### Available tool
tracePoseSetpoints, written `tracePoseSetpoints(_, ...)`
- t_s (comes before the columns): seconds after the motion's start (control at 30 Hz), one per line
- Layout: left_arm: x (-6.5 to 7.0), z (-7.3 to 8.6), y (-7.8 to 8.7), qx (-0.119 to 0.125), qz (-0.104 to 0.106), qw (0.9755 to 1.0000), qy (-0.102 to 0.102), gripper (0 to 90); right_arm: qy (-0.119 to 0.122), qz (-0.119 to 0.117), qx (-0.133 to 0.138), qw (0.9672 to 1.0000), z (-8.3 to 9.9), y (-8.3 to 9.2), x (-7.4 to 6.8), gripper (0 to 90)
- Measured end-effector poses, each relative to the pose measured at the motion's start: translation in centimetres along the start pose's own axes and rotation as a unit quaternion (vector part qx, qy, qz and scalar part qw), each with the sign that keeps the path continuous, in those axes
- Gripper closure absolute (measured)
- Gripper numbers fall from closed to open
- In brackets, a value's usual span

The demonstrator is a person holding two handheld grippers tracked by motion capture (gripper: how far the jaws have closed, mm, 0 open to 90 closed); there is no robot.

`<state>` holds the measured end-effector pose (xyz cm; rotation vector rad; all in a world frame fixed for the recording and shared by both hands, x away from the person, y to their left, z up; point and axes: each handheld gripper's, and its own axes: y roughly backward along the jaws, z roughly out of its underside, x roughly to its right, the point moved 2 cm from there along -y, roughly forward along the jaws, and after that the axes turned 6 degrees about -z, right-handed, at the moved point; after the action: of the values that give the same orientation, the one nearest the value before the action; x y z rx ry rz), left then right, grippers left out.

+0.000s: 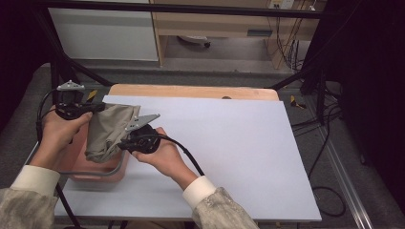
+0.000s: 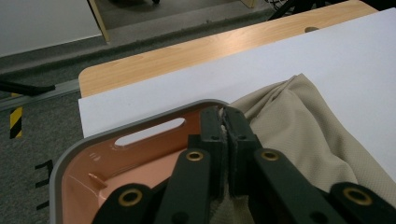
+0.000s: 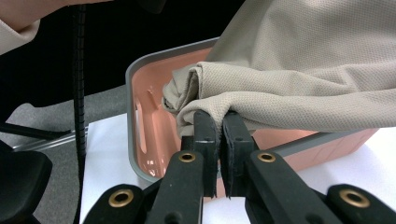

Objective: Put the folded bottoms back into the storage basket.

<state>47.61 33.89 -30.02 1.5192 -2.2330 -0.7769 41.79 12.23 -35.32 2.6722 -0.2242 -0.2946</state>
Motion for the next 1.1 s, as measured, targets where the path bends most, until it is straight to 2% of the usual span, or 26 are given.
tracePoseSetpoints(1.1, -0.7, 1.3, -0.5, -0.010, 0.003, 0.9999, 0.009, 88.2, -0.003, -0.009, -0.007, 0.9999, 0.5, -1.5, -0.2, 86.6)
